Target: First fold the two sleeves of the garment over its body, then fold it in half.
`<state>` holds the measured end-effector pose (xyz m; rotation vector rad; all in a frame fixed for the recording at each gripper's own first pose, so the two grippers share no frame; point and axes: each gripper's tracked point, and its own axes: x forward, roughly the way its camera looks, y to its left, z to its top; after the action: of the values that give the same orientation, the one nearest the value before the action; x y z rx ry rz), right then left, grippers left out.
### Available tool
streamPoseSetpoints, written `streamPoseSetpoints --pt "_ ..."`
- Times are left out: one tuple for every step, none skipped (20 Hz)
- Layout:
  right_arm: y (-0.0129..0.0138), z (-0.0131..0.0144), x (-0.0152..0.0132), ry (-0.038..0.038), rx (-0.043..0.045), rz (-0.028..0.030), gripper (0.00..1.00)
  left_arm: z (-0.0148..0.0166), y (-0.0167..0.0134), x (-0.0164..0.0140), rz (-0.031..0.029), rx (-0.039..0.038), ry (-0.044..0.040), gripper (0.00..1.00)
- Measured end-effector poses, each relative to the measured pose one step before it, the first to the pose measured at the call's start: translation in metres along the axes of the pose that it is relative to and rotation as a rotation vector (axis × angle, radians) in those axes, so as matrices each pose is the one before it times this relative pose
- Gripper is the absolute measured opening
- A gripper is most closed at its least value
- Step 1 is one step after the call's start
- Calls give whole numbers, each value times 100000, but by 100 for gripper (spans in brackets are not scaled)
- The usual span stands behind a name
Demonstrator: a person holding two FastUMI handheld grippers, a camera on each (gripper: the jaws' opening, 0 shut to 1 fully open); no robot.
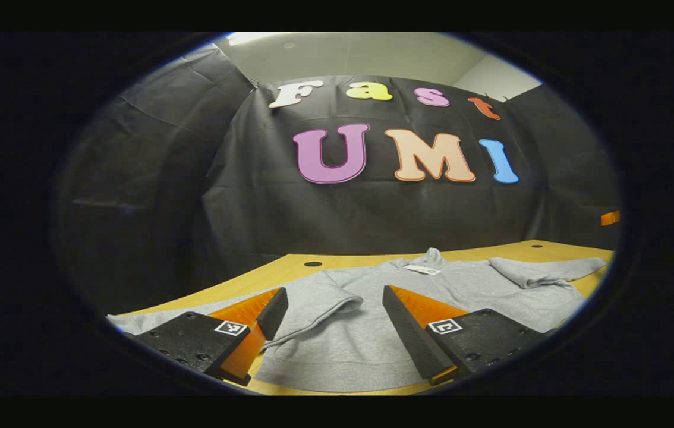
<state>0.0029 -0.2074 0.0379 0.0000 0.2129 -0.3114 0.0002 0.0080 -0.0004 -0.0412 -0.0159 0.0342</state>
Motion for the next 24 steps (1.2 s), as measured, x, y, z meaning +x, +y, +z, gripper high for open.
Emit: streamPoseSetpoints --pt "-422 -1164 576 4535 331 133 97 41 6 18 15 2 10 95" --pt "-340 -1000 332 3899 568 390 94 -75 64 -34 18 -12 -9 95" --pt "-260 -1705 639 6034 43 231 98 45 -11 86 55 15 1 95" --pt "-228 -1560 794 4942 -309 -6 98 -53 90 -115 137 7 -13 94" --pt "25 -1082 567 3857 209 159 94 22 32 -36 102 11 -1 95" --pt "-110 -1124 491 3893 381 584 94 -111 100 -38 57 27 2 95" --pt "-196 -692 469 3237 325 -49 94 60 -4 14 6 2 -25 95" --pt "-184 -945 413 3435 632 -292 94 -50 -118 16 -4 14 10 95" --pt "-4 -270 624 1956 412 -176 99 85 -53 100 2 -15 -26 94" --pt "-186 -292 400 1752 376 -831 98 -37 1 -23 4 -13 -12 94" --pt "-235 -315 338 1745 -146 -845 98 63 -8 28 6 2 6 94" --pt "-486 -410 132 1175 -47 -961 98 -100 18 25 1 -26 -51 95" --pt "-349 -217 200 1199 238 -702 94 66 -5 18 6 22 39 95" --pt "-200 -202 229 1301 185 -175 98 -50 29 -56 0 -14 -39 94" --pt "-197 -92 259 969 27 -735 98 -25 21 -60 12 5 6 94" --pt "-190 -211 234 780 -362 -698 94 -50 -40 20 11 -3 9 95" --pt "-72 -158 211 859 -232 -494 98 129 -38 40 6 -7 -33 94" --pt "10 -205 87 716 -138 179 98 -87 56 82 -9 7 5 94" --pt "-20 -109 94 674 -460 54 94 12 27 -74 1 -14 -22 94" --pt "-138 -206 63 414 -267 -177 98 -54 6 -99 20 9 -17 95" --pt "-48 4 28 -203 -487 -277 94 2 -14 69 -2 3 7 95" --pt "-48 -59 -5 219 -405 -135 98 -7 3 -6 5 -13 -12 95" --pt "-37 52 -38 106 -245 -59 98 37 18 18 -7 -4 0 95" --pt "14 -126 30 195 -279 43 94 7 -66 44 6 -18 -1 95"
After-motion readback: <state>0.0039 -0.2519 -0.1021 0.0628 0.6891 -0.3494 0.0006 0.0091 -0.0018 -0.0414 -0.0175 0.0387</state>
